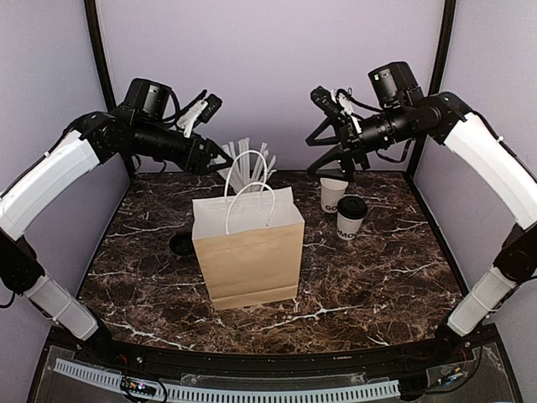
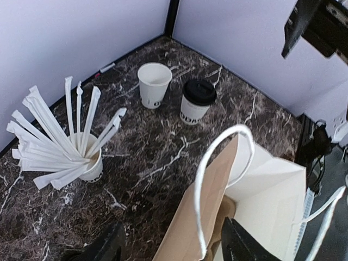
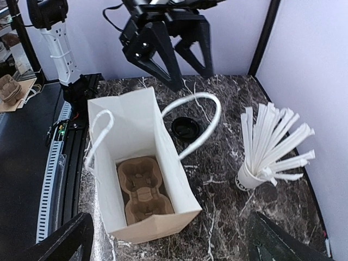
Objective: Pack the takeout coffee
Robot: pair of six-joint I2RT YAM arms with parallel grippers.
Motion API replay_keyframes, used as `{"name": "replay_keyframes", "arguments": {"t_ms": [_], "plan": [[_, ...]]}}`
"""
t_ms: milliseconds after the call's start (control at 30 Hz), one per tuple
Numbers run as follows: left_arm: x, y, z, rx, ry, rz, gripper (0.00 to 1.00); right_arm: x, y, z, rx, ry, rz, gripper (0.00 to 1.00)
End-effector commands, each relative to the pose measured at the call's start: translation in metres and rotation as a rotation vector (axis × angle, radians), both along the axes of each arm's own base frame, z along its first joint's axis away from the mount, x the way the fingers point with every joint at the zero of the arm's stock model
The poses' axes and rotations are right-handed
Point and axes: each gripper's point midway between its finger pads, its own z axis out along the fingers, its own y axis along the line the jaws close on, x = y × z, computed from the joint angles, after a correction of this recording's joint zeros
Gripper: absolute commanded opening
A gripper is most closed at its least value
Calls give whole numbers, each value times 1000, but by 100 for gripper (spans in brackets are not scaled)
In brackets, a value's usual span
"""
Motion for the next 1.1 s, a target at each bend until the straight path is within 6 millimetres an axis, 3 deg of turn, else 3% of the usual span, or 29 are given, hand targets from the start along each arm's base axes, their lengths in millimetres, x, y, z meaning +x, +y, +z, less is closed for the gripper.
{"name": "replay_keyframes", "arguments": {"t_ms": [0, 167, 367, 533, 600, 700, 833, 1067], "plan": [[-12, 5, -51, 135, 156, -41, 61, 10, -15, -32, -7, 74, -32, 99], [-24, 8, -59, 167, 181, -85, 61, 10, -31, -56, -36, 91, -72, 99], [-33, 7, -61, 161, 173, -140, 58, 13, -34, -68, -40, 116, -86, 99], [-39, 2, -64, 145, 197, -188, 35, 14, -33, -71, -39, 125, -80, 99], [-42, 0, -64, 138, 207, -203, 32, 15, -33, -72, -39, 127, -81, 99], [-43, 2, -64, 145, 202, -199, 34, 15, -33, -75, -42, 133, -80, 99], [-46, 4, -62, 144, 182, -206, 46, 14, -32, -77, -43, 140, -76, 99], [-50, 5, -57, 130, 121, -239, 55, 14, -31, -79, -40, 156, -67, 99]]}}
